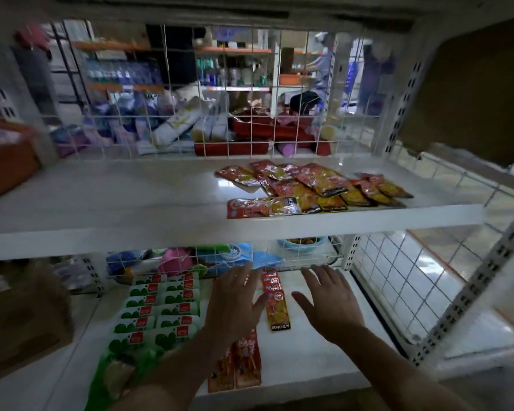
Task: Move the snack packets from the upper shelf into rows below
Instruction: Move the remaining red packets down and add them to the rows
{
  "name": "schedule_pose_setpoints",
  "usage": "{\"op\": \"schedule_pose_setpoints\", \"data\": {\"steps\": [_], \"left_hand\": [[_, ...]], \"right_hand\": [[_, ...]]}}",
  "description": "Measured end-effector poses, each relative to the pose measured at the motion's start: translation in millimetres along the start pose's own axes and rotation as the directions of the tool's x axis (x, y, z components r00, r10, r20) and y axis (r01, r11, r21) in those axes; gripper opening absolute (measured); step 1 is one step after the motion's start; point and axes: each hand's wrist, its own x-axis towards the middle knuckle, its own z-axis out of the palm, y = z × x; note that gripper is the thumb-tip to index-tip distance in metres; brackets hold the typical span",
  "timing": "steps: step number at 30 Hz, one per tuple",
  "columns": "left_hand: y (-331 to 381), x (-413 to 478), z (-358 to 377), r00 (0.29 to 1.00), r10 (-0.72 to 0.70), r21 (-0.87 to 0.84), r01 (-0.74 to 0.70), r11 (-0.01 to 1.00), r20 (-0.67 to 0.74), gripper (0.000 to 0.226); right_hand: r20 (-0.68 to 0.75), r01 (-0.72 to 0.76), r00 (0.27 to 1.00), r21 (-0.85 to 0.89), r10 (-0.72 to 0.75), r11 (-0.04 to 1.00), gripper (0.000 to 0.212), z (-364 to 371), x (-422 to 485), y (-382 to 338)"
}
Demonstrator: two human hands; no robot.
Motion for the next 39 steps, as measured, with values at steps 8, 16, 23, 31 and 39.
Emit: {"op": "schedule_pose_setpoints", "data": {"steps": [8, 16, 23, 31, 39], "left_hand": [[27.6, -38.8, -67.3, 0.999, 0.049, -0.006, -0.049, 0.999, 0.006, 0.062], [54.6, -52.3, -137.5, 0.986, 0.156, -0.001, -0.157, 0.988, -0.064, 0.058], [60.3, -28.7, -185.1, 0.953, 0.213, 0.019, -0.214, 0.977, -0.218, 0.059], [46.8, 22.3, -205.5, 0.920, 0.212, 0.082, -0.196, 0.977, -0.330, 0.059], [33.1, 79.8, -191.2, 0.935, 0.205, 0.067, -0.194, 0.979, -0.289, 0.047]], "right_hand": [[-0.078, 0.008, 0.997, -0.056, -0.012, 0.998, 0.065, -70.8, -42.6, -6.3], [-0.184, 0.020, 0.982, -0.108, -0.040, 0.994, 0.060, -139.9, -63.3, -15.8], [-0.300, 0.058, 0.950, -0.088, -0.082, 0.994, 0.053, -187.0, -40.5, -19.7], [-0.291, 0.059, 0.953, -0.085, -0.082, 0.995, 0.055, -200.3, 4.0, -20.6], [-0.286, -0.004, 0.958, -0.017, -0.001, 1.000, 0.049, -184.9, 57.6, -5.6]]}}
